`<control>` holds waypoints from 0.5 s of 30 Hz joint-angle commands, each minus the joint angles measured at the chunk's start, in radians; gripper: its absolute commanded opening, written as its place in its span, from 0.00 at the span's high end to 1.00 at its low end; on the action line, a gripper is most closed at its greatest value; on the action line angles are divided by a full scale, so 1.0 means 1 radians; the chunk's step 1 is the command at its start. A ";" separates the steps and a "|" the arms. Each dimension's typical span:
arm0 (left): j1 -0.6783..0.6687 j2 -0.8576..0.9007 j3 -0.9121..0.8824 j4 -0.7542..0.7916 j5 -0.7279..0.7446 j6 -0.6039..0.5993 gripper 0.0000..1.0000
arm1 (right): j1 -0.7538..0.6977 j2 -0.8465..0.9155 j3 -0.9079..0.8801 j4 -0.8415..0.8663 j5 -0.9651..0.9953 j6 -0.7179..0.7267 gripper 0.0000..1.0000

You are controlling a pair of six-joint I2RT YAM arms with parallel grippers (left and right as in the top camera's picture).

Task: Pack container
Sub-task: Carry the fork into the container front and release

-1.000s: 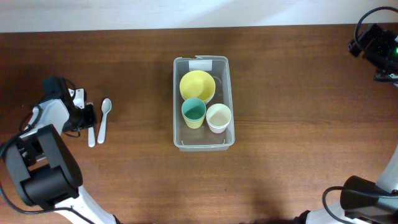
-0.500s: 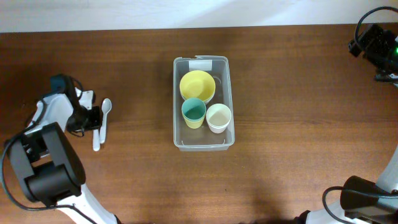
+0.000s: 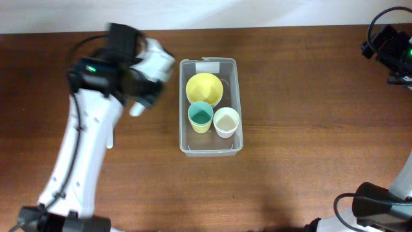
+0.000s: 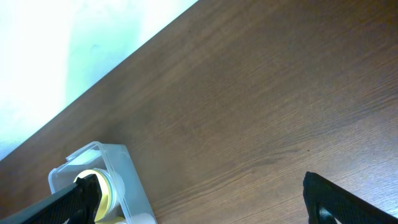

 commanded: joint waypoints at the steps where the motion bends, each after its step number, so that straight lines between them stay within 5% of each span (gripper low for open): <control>1: -0.167 0.021 -0.008 -0.006 0.010 0.269 0.99 | -0.003 0.005 0.000 0.003 0.005 0.008 0.01; 6: -0.324 0.127 -0.008 -0.029 0.003 0.395 0.99 | -0.003 0.005 0.000 0.003 0.005 0.008 0.01; 15: -0.349 0.321 -0.008 -0.084 0.008 0.421 0.99 | -0.003 0.005 0.000 0.003 0.005 0.008 0.01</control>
